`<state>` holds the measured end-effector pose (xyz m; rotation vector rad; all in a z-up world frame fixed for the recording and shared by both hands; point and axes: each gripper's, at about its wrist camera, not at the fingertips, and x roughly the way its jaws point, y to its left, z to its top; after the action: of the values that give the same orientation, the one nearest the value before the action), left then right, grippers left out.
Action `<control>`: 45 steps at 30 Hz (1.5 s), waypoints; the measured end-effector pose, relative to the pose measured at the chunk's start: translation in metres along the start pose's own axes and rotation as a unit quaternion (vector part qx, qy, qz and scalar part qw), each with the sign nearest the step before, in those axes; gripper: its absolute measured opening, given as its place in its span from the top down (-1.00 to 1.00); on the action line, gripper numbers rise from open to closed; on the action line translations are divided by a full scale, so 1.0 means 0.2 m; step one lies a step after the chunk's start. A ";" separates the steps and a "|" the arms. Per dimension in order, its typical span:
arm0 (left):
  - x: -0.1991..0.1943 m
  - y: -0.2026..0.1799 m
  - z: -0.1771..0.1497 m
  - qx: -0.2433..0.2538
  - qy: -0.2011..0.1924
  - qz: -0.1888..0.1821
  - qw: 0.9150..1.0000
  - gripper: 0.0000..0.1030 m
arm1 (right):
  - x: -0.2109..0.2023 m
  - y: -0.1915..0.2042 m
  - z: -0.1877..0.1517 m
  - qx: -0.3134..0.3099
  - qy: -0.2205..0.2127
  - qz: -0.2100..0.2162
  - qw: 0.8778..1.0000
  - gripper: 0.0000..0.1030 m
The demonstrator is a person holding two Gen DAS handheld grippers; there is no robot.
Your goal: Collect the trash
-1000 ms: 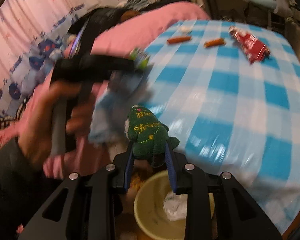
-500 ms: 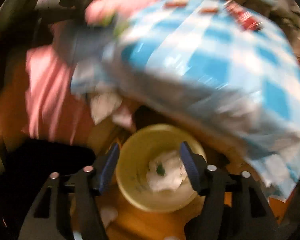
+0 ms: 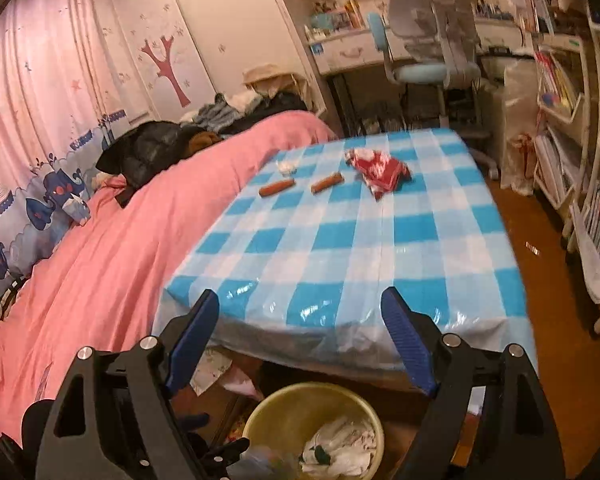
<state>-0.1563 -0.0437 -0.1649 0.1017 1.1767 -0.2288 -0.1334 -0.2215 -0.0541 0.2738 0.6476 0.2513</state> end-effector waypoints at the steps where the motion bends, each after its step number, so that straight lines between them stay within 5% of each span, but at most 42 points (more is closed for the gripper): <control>1: -0.03 0.02 0.02 -0.008 -0.015 0.010 1.000 -0.34 | -0.01 0.01 0.02 -0.004 -0.006 -0.001 1.000 -0.63; 6: -0.24 0.14 0.15 -0.043 -0.094 0.040 0.994 -0.46 | -0.04 0.01 0.13 -0.041 -0.021 -0.010 0.999 -0.65; 10: -0.48 0.28 0.30 -0.057 -0.181 0.070 0.979 -0.72 | -0.05 0.00 0.20 -0.068 -0.040 -0.030 0.996 -0.74; 14: -0.59 0.44 0.42 -0.074 -0.227 0.101 0.966 -0.77 | 0.03 -0.08 0.21 -0.016 -0.022 -0.020 0.999 -0.75; 19: -0.45 0.63 0.43 -0.143 -0.167 0.077 0.972 -0.77 | 0.11 -0.03 0.21 -0.020 0.000 -0.023 1.000 -0.75; 45: -0.38 0.55 0.40 -0.120 -0.128 0.079 0.981 -0.79 | 0.25 0.14 0.15 -0.063 0.033 -0.026 0.997 -0.75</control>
<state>-0.0857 0.0574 -0.0680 -0.0460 0.9268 0.0425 -0.0805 -0.1846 -0.0490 0.1282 0.7012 0.2513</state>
